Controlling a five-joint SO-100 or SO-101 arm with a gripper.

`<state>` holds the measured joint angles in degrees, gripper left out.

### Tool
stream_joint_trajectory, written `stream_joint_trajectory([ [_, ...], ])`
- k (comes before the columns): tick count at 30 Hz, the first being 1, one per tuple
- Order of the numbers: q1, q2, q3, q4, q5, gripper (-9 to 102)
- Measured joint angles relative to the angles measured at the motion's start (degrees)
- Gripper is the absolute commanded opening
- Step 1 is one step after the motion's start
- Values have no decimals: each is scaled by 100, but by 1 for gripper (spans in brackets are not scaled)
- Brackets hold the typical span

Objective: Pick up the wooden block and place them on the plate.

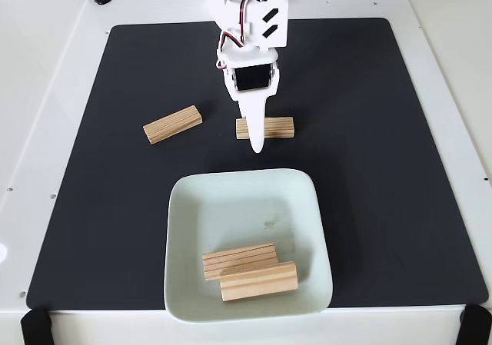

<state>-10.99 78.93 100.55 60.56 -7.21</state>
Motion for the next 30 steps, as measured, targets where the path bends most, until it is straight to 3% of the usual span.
stream_joint_trajectory([
  [19,-352,97,387,9,44,27],
  [30,-510,97,396,9,782,27],
])
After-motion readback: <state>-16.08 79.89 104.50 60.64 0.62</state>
